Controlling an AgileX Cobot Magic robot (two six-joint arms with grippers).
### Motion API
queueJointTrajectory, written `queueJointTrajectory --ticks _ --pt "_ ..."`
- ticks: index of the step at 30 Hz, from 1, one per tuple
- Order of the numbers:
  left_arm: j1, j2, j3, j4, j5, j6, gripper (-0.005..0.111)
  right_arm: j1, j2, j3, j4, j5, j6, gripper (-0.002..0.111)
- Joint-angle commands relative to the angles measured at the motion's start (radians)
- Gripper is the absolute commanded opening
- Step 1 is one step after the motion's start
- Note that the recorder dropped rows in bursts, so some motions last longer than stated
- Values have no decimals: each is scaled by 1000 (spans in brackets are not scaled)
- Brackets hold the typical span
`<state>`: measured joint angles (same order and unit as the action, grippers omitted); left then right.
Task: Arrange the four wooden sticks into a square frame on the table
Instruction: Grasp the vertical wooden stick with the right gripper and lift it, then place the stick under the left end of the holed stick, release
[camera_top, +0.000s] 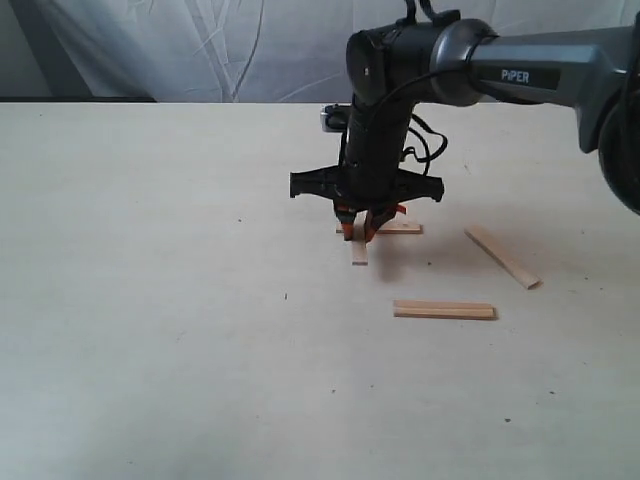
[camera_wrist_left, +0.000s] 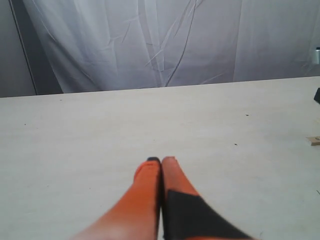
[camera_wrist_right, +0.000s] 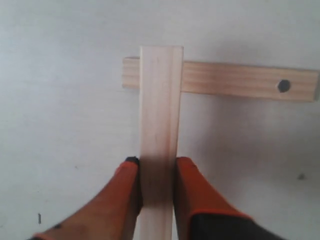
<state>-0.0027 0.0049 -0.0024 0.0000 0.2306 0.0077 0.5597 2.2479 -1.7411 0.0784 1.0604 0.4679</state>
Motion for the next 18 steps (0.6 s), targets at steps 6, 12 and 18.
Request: queueJointTrajectory --ticks 6,12,18 --pt "-7 -5 2 -6 1 0 0 0 46 2 40 -67 15 0" --pt "-7 -5 2 -6 1 0 0 0 47 2 15 -63 15 22" --pt "-7 -5 2 -6 1 0 0 0 41 0 5 -59 4 58"
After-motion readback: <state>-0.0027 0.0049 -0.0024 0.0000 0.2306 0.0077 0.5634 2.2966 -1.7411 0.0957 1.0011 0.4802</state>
